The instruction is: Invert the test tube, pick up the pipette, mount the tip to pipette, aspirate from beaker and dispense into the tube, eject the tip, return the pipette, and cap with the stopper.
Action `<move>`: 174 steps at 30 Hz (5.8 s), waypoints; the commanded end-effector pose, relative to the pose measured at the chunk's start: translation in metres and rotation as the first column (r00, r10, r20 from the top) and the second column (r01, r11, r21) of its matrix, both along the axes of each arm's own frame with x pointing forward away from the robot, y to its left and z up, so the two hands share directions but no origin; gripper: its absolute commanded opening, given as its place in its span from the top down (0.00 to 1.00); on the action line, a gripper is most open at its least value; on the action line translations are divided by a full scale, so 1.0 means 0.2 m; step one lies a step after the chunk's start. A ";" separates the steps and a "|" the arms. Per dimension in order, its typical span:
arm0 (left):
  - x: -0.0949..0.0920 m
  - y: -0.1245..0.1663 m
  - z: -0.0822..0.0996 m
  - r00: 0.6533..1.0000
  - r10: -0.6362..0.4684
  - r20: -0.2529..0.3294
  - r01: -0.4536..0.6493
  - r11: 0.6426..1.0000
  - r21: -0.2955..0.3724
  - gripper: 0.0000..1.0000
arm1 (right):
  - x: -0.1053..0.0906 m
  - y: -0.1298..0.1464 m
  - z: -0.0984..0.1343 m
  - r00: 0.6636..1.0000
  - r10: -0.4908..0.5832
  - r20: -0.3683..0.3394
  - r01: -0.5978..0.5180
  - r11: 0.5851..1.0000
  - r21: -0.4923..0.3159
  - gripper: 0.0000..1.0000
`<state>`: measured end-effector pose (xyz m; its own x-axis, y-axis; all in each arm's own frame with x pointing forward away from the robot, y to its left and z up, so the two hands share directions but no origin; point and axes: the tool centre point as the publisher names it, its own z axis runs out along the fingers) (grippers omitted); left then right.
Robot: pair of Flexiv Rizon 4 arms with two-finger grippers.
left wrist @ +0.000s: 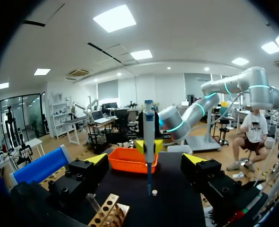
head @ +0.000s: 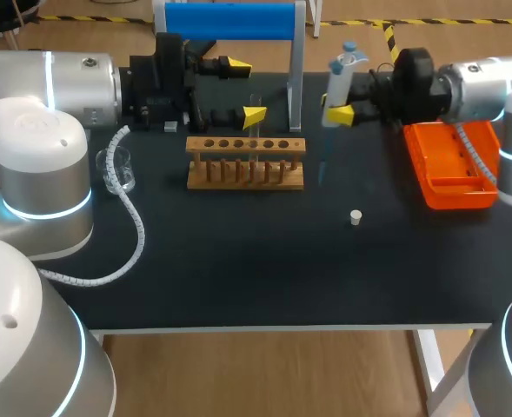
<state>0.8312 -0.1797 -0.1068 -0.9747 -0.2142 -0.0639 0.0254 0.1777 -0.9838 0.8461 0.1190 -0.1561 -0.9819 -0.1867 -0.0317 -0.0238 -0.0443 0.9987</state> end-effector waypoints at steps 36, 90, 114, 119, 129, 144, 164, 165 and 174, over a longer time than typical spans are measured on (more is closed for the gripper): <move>0.00 -0.01 -0.01 1.000 0.004 0.002 -0.004 1.000 -0.003 0.00 | -0.04 -0.70 0.20 0.999 0.039 0.006 -0.039 0.999 0.023 1.00; 0.00 -0.01 -0.01 1.000 0.004 0.002 -0.004 1.000 -0.003 0.00 | 0.31 -1.51 -0.07 0.999 -0.009 0.038 0.008 1.000 0.020 1.00; 0.00 -0.01 -0.01 1.000 0.004 0.002 -0.004 1.000 -0.003 0.00 | 0.31 -1.44 -0.12 1.000 -0.015 0.011 0.015 1.000 -0.020 1.00; 0.00 -0.01 -0.01 1.000 0.004 0.002 -0.004 1.000 -0.003 0.00 | 0.31 -1.44 -0.12 1.000 -0.025 0.001 0.025 0.999 -0.025 1.00; 0.00 -0.01 -0.01 1.000 0.004 0.002 -0.004 1.000 -0.003 0.00 | 0.31 -1.44 -0.12 1.000 -0.025 0.001 0.025 0.999 -0.025 1.00; 0.00 -0.01 -0.01 1.000 0.004 0.002 -0.004 1.000 -0.003 0.00 | 0.31 -1.44 -0.12 1.000 -0.025 0.001 0.025 0.999 -0.025 1.00; 0.07 -0.40 0.14 1.000 -0.004 -0.014 0.005 0.997 0.071 0.00 | 0.31 -1.44 -0.12 1.000 -0.025 0.001 0.025 0.999 -0.025 1.00; 0.07 -0.44 0.16 1.000 0.004 -0.012 -0.003 0.997 0.078 0.00 | 0.31 -1.44 -0.12 1.000 -0.025 0.001 0.025 0.999 -0.025 1.00; 0.11 -0.84 0.26 1.000 0.010 -0.007 -0.010 0.995 0.101 0.00 | 0.31 -1.44 -0.12 1.000 -0.025 0.001 0.025 0.999 -0.025 1.00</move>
<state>0.8359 -0.2804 -0.0502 -0.9731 -0.2155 -0.0814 0.0271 0.2442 -0.9694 0.9081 -0.1688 -0.1809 -0.9862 -0.1631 -0.0277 -0.0245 -0.0217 0.9995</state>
